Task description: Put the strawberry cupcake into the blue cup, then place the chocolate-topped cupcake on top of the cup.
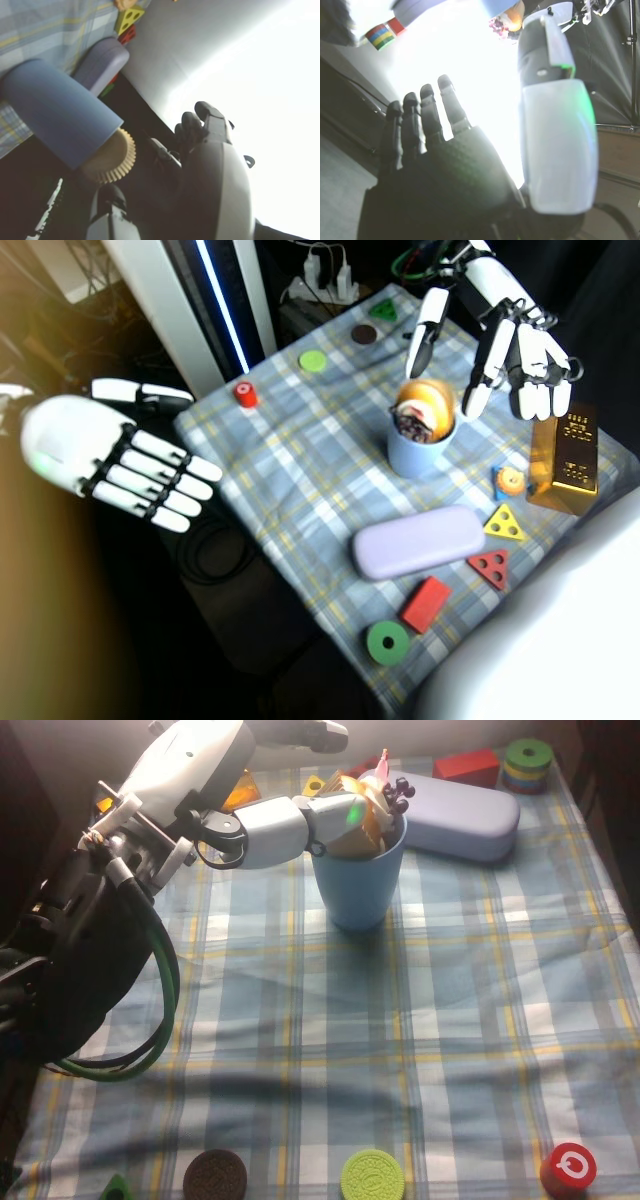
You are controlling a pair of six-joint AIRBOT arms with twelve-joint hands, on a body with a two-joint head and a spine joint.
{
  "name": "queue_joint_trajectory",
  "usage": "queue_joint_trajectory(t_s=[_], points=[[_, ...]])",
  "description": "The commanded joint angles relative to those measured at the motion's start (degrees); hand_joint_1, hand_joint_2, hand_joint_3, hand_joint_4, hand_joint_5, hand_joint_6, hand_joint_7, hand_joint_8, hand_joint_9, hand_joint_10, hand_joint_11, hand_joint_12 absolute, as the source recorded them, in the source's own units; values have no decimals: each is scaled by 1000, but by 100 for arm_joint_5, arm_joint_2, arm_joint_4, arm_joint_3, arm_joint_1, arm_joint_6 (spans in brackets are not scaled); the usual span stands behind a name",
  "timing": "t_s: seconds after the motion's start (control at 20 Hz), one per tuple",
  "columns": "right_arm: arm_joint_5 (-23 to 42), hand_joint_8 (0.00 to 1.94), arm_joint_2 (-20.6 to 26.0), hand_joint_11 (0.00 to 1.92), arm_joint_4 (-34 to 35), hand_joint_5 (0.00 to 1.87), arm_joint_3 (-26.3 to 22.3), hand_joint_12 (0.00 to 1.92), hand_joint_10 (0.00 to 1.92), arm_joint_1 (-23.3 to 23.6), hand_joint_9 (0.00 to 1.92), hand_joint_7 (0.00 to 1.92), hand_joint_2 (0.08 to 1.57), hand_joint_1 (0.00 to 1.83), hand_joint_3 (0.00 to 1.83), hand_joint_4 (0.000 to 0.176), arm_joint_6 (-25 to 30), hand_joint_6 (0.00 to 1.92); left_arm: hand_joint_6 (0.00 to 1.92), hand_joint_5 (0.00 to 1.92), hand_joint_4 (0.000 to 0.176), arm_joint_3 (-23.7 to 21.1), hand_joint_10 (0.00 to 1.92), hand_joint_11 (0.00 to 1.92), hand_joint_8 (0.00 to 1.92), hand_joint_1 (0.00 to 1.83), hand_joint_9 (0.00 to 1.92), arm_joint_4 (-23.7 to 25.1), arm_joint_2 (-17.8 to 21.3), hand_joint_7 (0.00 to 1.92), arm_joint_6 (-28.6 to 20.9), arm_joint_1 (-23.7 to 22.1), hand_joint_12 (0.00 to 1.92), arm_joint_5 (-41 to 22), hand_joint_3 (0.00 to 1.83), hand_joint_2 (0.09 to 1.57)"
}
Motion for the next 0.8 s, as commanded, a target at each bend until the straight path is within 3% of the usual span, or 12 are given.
queue_joint_trajectory(t_s=[0.0,0.05,0.1,0.2,0.25,0.3,0.4,0.45,0.5,0.55,0.65,0.75], points=[[713,0,-5,0,109,0,31,0,0,7,0,0,1074,0,2,0,48,0,3,882,11,4,2,37,1,800,349,196,12,422,-47,-37,465,-649,0,1022],[713,0,-8,0,109,0,31,0,0,6,0,0,1081,0,4,0,48,0,0,874,26,-5,3,51,0,801,358,196,21,420,-47,-42,480,-658,0,1018],[712,0,-12,0,112,0,32,0,0,6,0,0,1067,0,0,0,48,0,0,853,13,-13,0,9,0,894,318,196,32,388,-47,-51,521,-666,0,1021],[710,0,-12,0,132,0,32,0,0,3,0,0,1082,0,5,0,48,0,0,861,30,-29,1,0,3,927,335,204,54,395,-47,-95,586,-654,0,984],[709,0,-12,0,146,0,32,0,0,1,0,0,1098,0,12,0,48,0,1,867,75,-45,3,0,2,903,319,239,92,387,-46,-121,410,-653,0,950],[709,0,-11,0,155,0,32,0,0,0,0,0,1145,0,9,0,48,0,1,868,95,-65,1,0,1,826,314,254,132,386,-46,-136,300,-655,0,965],[710,0,-11,0,168,7,33,0,0,0,0,0,1203,0,27,0,48,2,0,808,105,-158,0,0,0,751,280,259,325,355,-45,-164,145,-678,5,1010],[710,0,-18,0,183,1,30,0,0,0,0,0,1168,0,8,0,48,0,0,792,122,-224,0,0,0,729,229,259,444,343,-45,-159,83,-708,2,1009],[709,0,-36,0,199,0,26,0,0,0,0,0,1177,0,11,0,48,0,4,802,100,-295,2,11,4,794,225,259,577,352,-45,-121,78,-758,0,1001],[710,0,-61,0,206,0,27,0,0,0,0,0,1150,0,0,0,48,0,7,812,62,-362,2,6,3,929,219,259,684,342,-44,-73,76,-806,0,967],[709,0,-84,0,233,0,27,0,0,-3,0,0,1102,0,0,0,48,0,0,827,161,-575,1,73,2,918,222,242,962,354,-32,96,137,-982,0,869],[709,0,-103,13,244,10,26,6,0,-3,4,8,1071,0,3,0,49,0,9,870,57,-932,3,42,2,942,279,132,1304,382,169,391,280,-1313,0,874]])
